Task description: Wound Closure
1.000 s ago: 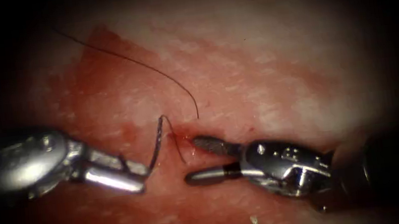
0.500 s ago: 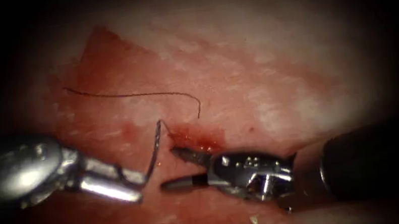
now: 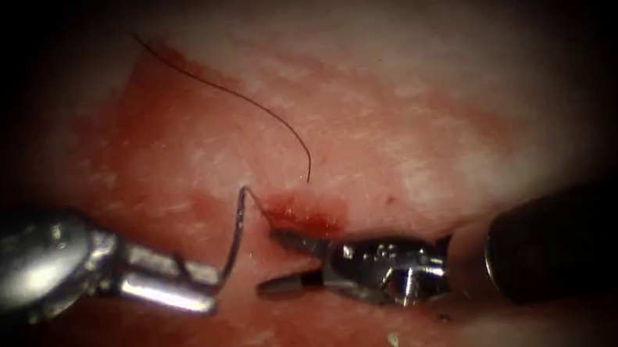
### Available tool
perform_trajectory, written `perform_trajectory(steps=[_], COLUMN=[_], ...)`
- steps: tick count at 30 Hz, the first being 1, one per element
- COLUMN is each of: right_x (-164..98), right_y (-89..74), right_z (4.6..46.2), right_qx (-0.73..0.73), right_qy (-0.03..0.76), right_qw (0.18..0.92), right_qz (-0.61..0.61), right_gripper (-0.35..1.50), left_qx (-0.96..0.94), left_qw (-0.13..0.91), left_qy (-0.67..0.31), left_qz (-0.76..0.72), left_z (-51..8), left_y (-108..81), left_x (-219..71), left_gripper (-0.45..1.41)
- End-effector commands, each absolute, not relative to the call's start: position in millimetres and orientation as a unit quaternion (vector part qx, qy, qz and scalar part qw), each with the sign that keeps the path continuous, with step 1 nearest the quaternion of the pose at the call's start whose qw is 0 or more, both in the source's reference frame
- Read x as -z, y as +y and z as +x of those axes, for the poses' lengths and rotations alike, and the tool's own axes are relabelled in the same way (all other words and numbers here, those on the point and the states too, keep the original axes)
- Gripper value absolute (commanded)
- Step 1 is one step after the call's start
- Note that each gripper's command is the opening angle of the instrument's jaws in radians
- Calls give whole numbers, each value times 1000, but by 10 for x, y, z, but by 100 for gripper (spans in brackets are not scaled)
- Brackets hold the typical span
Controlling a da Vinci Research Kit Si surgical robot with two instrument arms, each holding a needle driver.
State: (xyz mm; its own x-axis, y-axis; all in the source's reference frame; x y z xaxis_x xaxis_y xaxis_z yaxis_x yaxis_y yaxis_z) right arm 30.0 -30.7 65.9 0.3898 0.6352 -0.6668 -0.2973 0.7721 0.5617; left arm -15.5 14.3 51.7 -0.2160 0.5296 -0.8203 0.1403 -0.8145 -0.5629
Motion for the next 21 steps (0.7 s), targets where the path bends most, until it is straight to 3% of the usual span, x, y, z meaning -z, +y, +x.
perform_trajectory(steps=[1,3,4,6,7,8,21], right_x=[-653,-651,-646,-643,-643,-643,-616], right_y=[-314,-314,-314,-316,-316,-316,-317], right_z=[303,303,304,304,304,303,296], right_qx=[-291,-292,-297,-302,-302,-311,-325], right_qy=[471,471,470,469,469,467,464], right_qw=[812,812,809,807,807,804,795], right_qz=[183,184,189,192,192,198,219], right_gripper=[103,98,72,-8,-8,-35,-35], left_qx=[-731,-732,-733,-733,-733,-733,-733], left_qw=[133,132,131,130,130,130,128], left_qy=[-276,-276,-276,-277,-277,-277,-278], left_qz=[-610,-609,-608,-607,-607,-607,-608], left_z=[-161,-161,-161,-161,-161,-160,-154], left_y=[136,136,135,135,135,135,138], left_x=[-523,-524,-525,-525,-525,-524,-529], left_gripper=[-45,-45,-45,-45,-45,-45,-45])
